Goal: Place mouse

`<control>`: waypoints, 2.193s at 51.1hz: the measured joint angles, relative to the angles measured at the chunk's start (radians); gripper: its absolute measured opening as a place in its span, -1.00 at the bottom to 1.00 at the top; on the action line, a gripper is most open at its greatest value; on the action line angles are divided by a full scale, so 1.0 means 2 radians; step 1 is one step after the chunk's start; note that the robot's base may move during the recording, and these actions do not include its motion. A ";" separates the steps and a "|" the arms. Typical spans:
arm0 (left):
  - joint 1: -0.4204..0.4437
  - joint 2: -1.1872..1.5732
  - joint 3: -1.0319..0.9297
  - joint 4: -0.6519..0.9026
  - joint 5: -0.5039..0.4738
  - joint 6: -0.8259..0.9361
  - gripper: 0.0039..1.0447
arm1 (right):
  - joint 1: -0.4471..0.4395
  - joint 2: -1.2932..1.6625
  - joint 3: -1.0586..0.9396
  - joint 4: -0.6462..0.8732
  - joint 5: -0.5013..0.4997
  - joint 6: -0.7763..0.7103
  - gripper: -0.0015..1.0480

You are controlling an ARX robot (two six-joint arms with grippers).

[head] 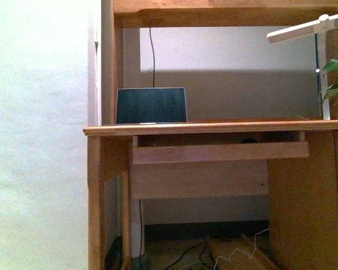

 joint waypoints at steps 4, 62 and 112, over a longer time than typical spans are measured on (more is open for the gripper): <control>0.000 0.000 0.000 0.000 0.000 0.000 0.86 | 0.000 0.000 0.000 0.000 0.000 0.000 0.86; 0.000 0.000 0.000 0.000 0.000 0.000 0.86 | 0.000 0.000 0.000 0.000 0.000 0.000 0.86; 0.000 0.000 0.000 0.000 0.000 0.000 0.86 | 0.000 0.000 0.000 0.000 0.000 0.000 0.86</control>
